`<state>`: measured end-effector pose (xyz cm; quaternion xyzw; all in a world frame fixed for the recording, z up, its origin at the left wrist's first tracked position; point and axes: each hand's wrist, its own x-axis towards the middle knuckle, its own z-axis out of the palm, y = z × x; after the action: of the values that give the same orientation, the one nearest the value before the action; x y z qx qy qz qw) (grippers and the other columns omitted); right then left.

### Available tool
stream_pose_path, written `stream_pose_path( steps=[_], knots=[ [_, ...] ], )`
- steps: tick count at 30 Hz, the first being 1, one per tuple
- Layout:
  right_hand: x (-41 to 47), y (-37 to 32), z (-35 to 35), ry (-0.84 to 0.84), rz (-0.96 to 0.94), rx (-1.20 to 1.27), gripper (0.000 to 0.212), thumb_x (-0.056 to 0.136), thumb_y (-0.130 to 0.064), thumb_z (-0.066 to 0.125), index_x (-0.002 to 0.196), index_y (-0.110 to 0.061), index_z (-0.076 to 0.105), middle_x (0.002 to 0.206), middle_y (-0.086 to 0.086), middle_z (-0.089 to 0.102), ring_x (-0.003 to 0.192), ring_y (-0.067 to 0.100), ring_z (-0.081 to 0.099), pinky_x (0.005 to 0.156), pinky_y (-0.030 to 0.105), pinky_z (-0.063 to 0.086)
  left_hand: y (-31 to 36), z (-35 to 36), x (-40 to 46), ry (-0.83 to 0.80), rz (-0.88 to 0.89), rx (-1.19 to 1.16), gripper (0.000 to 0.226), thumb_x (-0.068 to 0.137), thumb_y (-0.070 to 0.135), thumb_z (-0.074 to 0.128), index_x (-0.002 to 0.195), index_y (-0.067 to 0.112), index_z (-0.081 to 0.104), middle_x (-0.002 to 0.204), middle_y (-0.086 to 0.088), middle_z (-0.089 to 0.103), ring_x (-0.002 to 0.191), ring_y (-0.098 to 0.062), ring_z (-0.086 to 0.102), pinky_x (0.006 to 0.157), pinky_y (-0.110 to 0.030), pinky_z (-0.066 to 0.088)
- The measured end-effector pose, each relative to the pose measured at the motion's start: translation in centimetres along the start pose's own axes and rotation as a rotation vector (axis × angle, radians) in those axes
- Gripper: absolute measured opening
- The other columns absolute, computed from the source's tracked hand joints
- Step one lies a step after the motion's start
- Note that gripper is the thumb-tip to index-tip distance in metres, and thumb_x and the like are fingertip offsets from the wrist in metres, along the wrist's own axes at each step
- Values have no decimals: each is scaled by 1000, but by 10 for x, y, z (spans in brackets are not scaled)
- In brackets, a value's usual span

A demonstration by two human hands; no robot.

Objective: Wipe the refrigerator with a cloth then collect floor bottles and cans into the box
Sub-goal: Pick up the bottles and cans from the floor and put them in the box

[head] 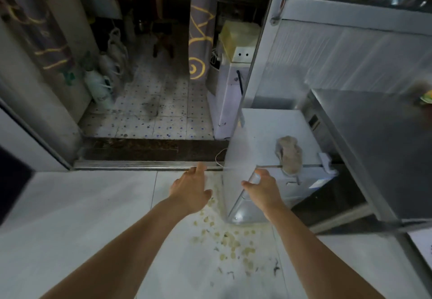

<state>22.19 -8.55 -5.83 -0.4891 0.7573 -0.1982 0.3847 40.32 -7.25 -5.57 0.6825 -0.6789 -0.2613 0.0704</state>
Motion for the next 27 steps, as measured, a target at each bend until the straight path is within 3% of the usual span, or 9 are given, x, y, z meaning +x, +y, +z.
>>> stream_pose_path(
  steps=[12,18,27],
  knots=[
    [14,-24,77,20,168,44,62,86,-27,65,139,-11,38,143,15,40,130,30,43,105,36,37,-69,-9,52,-209,92,-31,61,88,32,59,139,20,27,140,-5,46,123,-25,49,99,-36,42],
    [63,-18,106,-10,223,110,61,87,-22,63,139,-7,37,140,12,49,128,26,47,96,26,38,-86,0,104,-278,60,28,55,89,31,59,134,17,32,136,-6,50,119,-26,53,93,-34,45],
    [155,-3,162,-64,313,84,57,85,-21,63,136,-8,40,134,14,52,122,28,51,92,28,41,-127,50,201,-404,-11,52,54,90,31,57,135,16,31,140,-5,46,121,-24,51,95,-35,46]
  ],
)
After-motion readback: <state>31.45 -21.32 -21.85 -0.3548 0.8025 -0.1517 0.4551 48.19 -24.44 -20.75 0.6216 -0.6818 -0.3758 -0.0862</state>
